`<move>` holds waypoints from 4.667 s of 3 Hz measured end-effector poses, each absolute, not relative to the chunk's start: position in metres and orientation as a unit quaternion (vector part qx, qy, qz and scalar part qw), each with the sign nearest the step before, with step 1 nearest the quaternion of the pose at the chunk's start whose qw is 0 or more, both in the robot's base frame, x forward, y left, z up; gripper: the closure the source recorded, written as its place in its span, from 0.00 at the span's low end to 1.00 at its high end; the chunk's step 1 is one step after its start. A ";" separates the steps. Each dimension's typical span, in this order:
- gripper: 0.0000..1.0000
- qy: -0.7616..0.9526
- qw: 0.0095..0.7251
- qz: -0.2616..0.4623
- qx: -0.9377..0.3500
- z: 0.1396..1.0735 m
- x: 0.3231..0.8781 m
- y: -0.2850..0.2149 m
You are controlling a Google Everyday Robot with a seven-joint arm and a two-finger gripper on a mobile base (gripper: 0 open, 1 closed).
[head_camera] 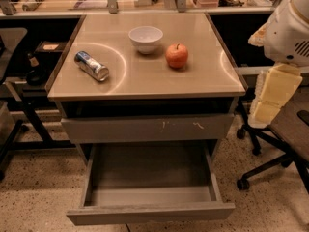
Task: Place redbull can into middle drawer
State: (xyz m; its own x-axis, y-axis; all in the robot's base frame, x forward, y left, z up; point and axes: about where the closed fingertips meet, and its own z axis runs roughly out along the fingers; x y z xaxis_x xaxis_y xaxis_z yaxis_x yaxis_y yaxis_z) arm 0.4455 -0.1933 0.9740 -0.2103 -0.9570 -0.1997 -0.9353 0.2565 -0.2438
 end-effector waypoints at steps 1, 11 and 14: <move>0.00 0.781 0.133 -0.020 -0.610 0.967 0.467 -0.160; 0.00 0.780 0.173 0.098 -0.594 0.931 0.578 0.038; 0.00 0.768 0.162 0.131 -0.606 0.892 0.626 0.097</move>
Offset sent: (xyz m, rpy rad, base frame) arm 0.0587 0.1030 -0.0178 0.0265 0.2312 0.0498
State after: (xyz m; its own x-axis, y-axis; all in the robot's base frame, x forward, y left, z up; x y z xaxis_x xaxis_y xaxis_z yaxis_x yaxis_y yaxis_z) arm 0.6264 0.0972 0.8922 -0.2134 -0.8883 -0.4066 -0.9729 0.2314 0.0053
